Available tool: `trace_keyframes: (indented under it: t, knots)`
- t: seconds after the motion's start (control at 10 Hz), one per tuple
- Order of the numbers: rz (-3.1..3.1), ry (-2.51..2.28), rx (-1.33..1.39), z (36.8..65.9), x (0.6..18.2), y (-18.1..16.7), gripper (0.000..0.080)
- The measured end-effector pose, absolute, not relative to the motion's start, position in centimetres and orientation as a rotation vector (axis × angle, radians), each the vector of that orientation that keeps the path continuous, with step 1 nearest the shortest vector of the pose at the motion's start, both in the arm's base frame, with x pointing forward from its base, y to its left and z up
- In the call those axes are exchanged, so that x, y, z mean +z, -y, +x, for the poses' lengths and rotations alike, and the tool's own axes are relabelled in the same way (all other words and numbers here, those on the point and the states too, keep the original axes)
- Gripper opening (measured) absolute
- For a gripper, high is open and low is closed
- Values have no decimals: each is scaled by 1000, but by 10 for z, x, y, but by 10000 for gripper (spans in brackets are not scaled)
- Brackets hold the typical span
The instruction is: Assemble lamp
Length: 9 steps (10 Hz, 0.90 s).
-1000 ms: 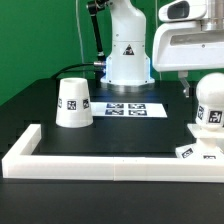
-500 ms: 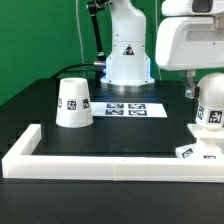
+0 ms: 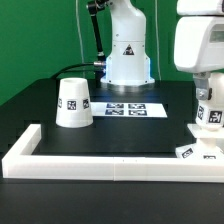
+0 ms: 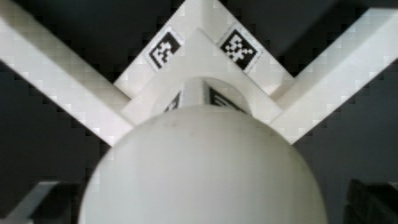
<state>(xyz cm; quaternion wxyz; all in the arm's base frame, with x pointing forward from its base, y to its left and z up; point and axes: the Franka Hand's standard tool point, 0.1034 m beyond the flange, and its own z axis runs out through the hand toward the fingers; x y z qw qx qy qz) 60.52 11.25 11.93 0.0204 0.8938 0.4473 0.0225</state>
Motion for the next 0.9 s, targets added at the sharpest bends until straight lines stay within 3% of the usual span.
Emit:
trace_keyframes:
  t: [0.6,0.7,0.9]
  knots:
    - [2562,-1686,44,606,119,-108,671]
    - [2563,-1685,44,606,119,-108,576]
    - [2570,-1674,45,606,119,-108,576]
